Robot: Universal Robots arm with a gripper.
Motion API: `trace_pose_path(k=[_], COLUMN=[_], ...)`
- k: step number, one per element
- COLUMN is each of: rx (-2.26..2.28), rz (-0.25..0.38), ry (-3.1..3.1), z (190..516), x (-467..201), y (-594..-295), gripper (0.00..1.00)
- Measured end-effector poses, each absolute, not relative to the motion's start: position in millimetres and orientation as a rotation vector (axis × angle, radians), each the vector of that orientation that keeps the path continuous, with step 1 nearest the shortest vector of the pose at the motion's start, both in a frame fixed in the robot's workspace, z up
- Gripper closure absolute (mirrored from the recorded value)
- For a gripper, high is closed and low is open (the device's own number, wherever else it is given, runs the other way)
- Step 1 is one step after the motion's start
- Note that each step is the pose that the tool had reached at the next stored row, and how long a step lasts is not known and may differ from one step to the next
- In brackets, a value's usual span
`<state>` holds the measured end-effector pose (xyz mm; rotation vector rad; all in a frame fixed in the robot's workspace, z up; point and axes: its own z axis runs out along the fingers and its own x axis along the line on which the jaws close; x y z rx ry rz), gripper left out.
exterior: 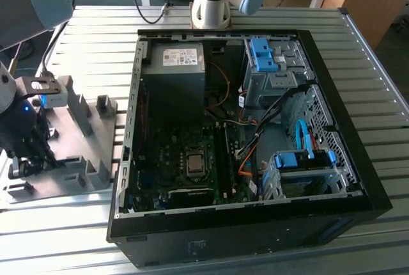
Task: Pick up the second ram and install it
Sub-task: 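Pick up the second ram and move it above second insertion slot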
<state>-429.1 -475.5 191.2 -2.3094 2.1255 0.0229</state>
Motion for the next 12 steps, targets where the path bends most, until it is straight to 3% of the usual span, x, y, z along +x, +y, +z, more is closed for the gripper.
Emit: trace_pose_path(k=[2, 12], rx=[-2.309, -2.309], rz=[0.023, 0.023], ry=[2.125, 2.125], z=[191.2, 190.8], x=[-429.1, -429.1], y=[-475.5, -475.5], gripper=[0.86, 0.86])
